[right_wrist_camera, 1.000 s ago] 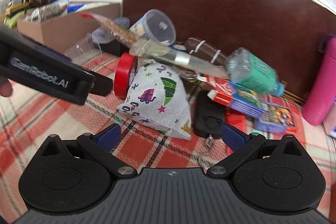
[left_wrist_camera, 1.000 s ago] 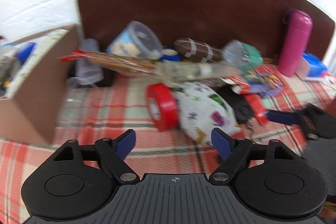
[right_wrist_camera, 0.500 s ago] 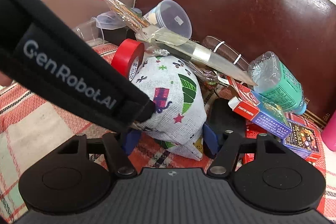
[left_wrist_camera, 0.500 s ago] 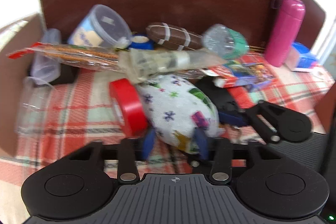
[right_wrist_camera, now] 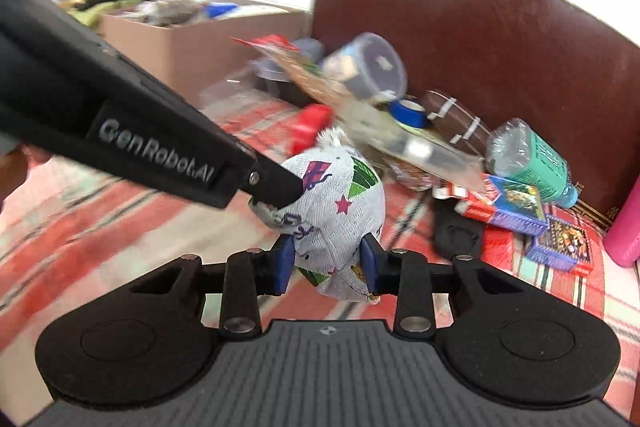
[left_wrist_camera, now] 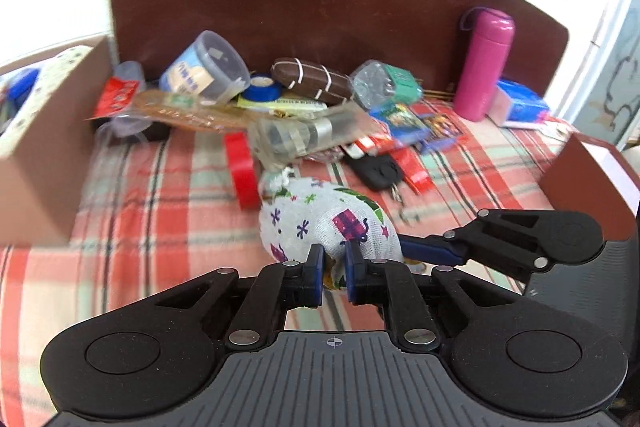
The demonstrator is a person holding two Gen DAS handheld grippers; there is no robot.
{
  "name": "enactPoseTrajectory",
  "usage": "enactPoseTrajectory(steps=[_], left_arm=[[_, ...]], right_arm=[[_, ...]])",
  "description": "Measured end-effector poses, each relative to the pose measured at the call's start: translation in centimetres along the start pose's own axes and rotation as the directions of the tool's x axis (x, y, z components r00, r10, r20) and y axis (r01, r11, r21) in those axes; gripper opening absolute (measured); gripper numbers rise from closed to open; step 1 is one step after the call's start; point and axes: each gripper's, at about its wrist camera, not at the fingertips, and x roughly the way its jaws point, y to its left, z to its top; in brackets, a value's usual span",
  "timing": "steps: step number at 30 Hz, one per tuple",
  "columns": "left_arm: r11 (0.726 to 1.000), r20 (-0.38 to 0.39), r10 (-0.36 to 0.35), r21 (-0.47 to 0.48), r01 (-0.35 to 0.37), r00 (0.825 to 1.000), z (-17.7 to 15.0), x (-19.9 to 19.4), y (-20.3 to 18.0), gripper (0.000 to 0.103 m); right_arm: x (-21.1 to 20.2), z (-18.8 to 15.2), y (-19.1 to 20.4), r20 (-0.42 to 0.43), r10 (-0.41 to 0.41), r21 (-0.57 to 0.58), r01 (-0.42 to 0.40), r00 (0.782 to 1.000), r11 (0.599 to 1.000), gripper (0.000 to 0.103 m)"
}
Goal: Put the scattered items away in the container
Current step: 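Lift the pouch with the left tool and carry it to the cardboard box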
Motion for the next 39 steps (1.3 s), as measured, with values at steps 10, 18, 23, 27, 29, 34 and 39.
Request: enactPoseTrajectory(steps=[10,18,23,27,29,34,39], left_arm=[[1.0,-0.095,0.006,-0.029,-0.009,0.995,-5.5,-2.4,1.1,0.049],[0.999,-0.001,-0.035,-0.021,0.035,0.999,-3.6,-3.6,2.5,0.08],[0.998,-0.075,-0.064,-0.018,0.063,0.995,-3.2,0.3,2.4,0.08],[0.996,-0.095,-0.083,-0.033,0.08,0.992,-3.2,2.1,2.7,0.081],[0.996,-0.103,-0.092,-0.03,0.09,0.99,-3.5,2.6,2.7,0.076],[0.995,-0.098,-0.099,-0.009,0.099,0.99,-4.0,2.9,2.8,0.066],[0.996,-0.071,-0.088,0.027,0.09,0.994,-4.4,1.2,2.3,0.055]], right_arm=[[-2.8,-2.3,4.3,-0.107,0.117,0.067,-0.11,0.987,0.992,0.054],[-3.7,-1.7,1.3,-0.047,0.123,0.18,-0.113,0.991,0.977,0.066],[-0.3,-2.7,-0.1,-0.086,0.252,0.288,-0.218,0.964,0.933,0.066],[1.4,-2.7,-0.2,-0.099,0.268,0.298,-0.228,0.958,0.927,0.07],[1.9,-2.6,0.0,-0.101,0.276,0.298,-0.236,0.956,0.925,0.073],[2.8,-2.8,0.2,-0.111,0.301,0.332,-0.25,0.947,0.91,0.075],[1.6,-2.0,2.0,-0.134,0.239,0.273,-0.196,0.962,0.942,0.064]])
